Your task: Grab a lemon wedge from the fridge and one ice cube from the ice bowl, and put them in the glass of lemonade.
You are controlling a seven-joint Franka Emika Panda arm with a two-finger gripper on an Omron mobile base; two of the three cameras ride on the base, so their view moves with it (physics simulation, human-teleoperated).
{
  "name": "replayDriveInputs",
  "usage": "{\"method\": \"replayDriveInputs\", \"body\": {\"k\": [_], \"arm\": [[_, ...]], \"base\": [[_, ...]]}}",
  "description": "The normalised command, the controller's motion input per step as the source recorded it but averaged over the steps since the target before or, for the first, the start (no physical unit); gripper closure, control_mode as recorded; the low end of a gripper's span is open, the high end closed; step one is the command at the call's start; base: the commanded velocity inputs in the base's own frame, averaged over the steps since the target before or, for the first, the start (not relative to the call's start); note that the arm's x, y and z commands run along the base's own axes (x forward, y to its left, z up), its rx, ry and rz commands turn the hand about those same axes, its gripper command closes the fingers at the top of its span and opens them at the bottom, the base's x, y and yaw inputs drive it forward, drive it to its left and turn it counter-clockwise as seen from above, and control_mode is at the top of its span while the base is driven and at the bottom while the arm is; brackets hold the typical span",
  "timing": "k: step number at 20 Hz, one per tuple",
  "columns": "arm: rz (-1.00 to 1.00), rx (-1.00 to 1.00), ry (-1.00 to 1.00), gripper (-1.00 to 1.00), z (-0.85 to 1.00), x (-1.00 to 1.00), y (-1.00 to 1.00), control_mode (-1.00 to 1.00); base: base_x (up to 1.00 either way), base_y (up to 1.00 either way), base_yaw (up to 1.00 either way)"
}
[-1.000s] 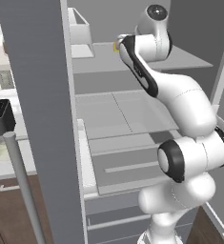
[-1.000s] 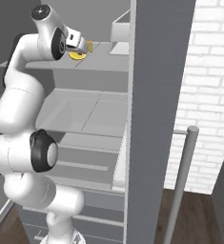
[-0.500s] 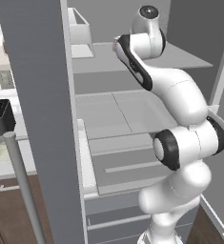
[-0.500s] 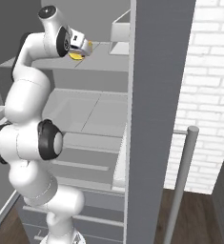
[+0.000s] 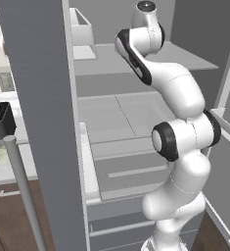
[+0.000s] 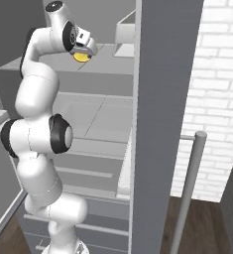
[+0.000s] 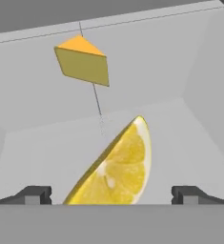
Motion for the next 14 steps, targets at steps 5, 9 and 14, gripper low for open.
{"method": "replayDriveInputs", "body": {"k": [5, 9, 14], "arm": [[-0.08, 0.00, -0.01, -1.00, -0.03, -0.23, -0.02, -1.00], [-0.13, 0.00, -0.01, -1.00, -0.21, 0.06, 0.00, -1.00], [-0.10, 0.00, 0.00, -1.00, -0.06, 0.37, 0.00, -1.00]], "base": [[0.00, 0.00, 0.00], [0.00, 0.00, 0.00], [0.00, 0.00, 0.00]]}}
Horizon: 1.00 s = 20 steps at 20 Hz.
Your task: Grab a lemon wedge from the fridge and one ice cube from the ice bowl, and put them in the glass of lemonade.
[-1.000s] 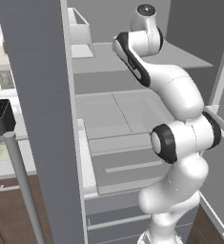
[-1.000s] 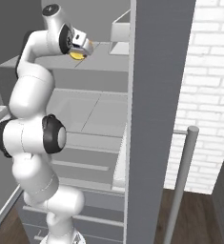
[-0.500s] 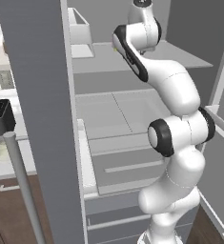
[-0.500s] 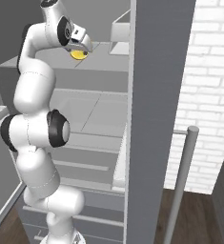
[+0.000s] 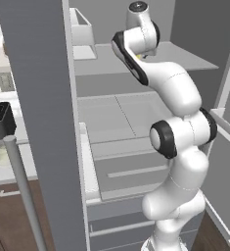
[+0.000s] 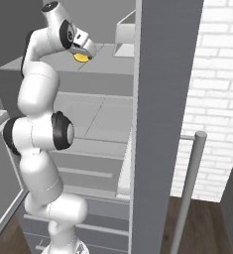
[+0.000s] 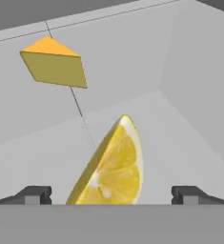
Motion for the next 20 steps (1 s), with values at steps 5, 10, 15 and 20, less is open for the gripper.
{"method": "replayDriveInputs", "body": {"k": [5, 10, 15, 20], "arm": [[-0.02, 0.00, 0.00, -1.00, -0.02, 0.15, 0.00, -1.00], [0.00, 0.00, 0.00, -1.00, -0.33, 0.03, 0.00, -1.00], [0.00, 0.00, 0.00, -1.00, -0.21, 0.00, 0.00, -1.00], [0.00, 0.00, 0.00, 1.00, 0.00, 0.00, 0.00, -1.00]], "base": [[0.00, 0.00, 0.00], [0.00, 0.00, 0.00], [0.00, 0.00, 0.00], [0.00, 0.00, 0.00]]}}
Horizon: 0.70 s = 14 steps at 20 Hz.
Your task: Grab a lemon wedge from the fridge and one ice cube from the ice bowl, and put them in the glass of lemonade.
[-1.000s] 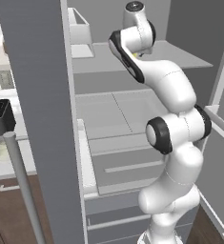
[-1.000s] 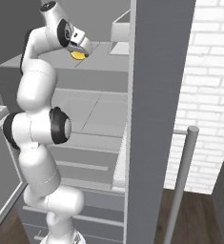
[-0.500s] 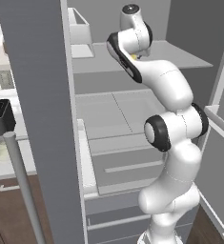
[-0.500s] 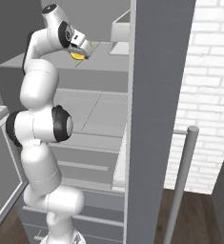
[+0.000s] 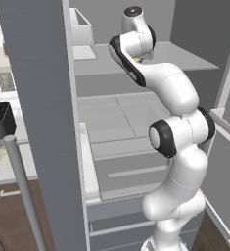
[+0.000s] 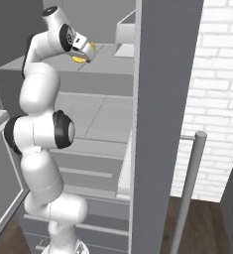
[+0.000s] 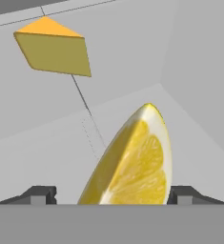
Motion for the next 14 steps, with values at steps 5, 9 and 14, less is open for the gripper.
{"method": "replayDriveInputs", "body": {"k": [5, 9, 14], "arm": [[0.00, 0.00, 0.00, 1.00, 0.00, -0.05, 0.00, -1.00], [0.00, 0.01, -0.04, 1.00, 0.00, -0.62, -0.04, -1.00], [0.00, 0.05, -0.07, 1.00, 0.00, -1.00, -0.13, -1.00]], "base": [[0.00, 0.00, 0.00], [0.00, 0.00, 0.00], [0.00, 0.00, 0.00]]}}
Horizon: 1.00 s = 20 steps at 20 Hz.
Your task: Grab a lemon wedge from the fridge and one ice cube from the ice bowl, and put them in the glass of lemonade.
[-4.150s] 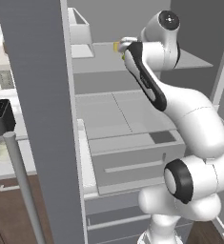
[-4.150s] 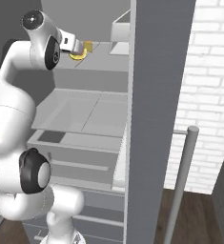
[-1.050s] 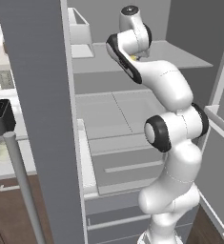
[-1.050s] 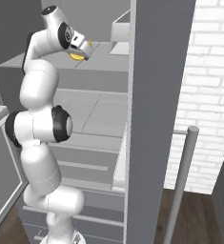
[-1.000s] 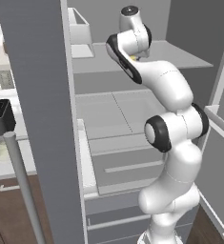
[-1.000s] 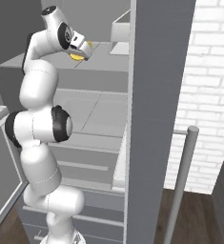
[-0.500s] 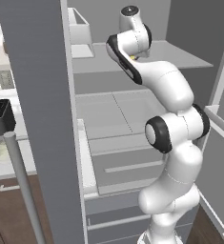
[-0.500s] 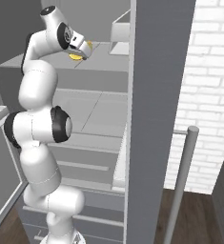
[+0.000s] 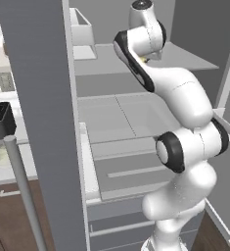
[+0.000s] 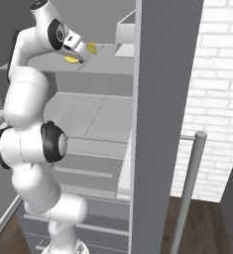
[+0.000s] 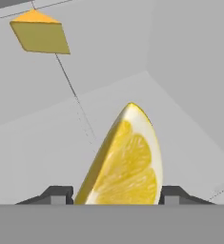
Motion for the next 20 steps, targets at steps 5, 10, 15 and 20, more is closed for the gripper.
{"method": "replayDriveInputs", "body": {"k": [5, 10, 15, 20], "arm": [[0.00, 0.05, -0.05, 1.00, -0.01, -1.00, -0.16, -1.00], [0.04, 0.07, 0.00, 1.00, -0.08, -1.00, -0.25, -1.00], [0.10, 0.04, 0.04, 1.00, -0.12, -1.00, -0.18, -1.00], [0.29, 0.00, 0.12, 1.00, -0.34, -0.97, -0.03, -1.00]], "base": [[0.00, 0.00, 0.00], [0.00, 0.00, 0.00], [0.00, 0.00, 0.00], [0.00, 0.00, 0.00]]}}
